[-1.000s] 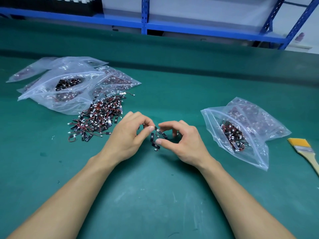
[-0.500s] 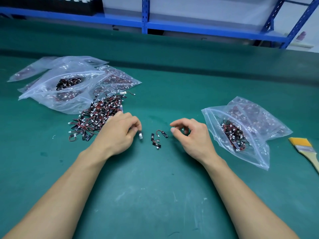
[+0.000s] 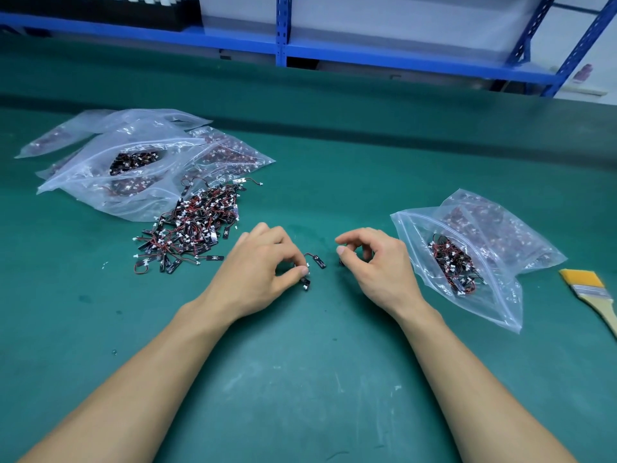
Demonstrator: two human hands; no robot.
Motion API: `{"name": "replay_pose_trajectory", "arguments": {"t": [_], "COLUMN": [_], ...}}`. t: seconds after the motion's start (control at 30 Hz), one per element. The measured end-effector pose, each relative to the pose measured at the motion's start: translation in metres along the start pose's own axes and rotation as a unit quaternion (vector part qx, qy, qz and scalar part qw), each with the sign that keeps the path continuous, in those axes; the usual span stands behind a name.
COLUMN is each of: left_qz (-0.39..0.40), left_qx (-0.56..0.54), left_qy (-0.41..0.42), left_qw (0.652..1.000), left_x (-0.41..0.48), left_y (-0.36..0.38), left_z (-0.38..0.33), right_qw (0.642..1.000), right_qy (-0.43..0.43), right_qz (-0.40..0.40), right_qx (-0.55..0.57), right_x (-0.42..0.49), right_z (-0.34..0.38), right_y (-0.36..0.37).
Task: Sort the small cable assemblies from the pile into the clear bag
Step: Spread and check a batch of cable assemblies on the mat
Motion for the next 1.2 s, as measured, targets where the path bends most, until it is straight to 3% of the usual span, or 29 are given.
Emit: {"name": "replay_pose_trajectory", "arguments": {"t": [0.23,0.47,0.63,0.83,0.97,1.2], "left_qz": [-0.094,-0.114,-0.1,0.021,0.033,0.023], "left_qx": [-0.128,-0.209,-0.132,-0.007,-0.021,-0.06], "left_qy": [-0.008,-0.037,-0.068,-0.095,-0.078,-0.056], "left_qw": [0.987,0.971,0.984,0.995,0.996,0.996], "left_x": [-0.001,-0.001,0.0,-0.001,-0.001,0.0], "left_y": [-0.004,-0.001,-0.016,-0.029,-0.024,-0.019], "left_z": [-0.005,-0.004,0.013,0.028,0.033,0.034], "right_qw": [0.991,0.985,0.991,0.992,0.985,0.981], "right_qy": [-0.081,-0.043,0.032,0.114,0.131,0.141], "right_qz": [0.074,0.091,0.043,0.038,0.063,0.098], "right_qx": [0.07,0.143,0.122,-0.043,-0.096,-0.093], "right_x": [-0.006,-0.004,0.009,0.015,0.015,0.012], "right_z": [0.015,0.01,-0.014,-0.049,-0.055,-0.054], "right_y": [0.007,0.012,-0.008,-0.025,-0.026,-0.024]}}
Point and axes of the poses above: each hand's wrist, its own x-axis towards the middle knuckle, its own y-axis out of the palm, z = x × y, the point moved 4 cm from there along x, towards the middle knuckle, and after that the axes turned 12 degrees about -x, right-handed, at the moved point
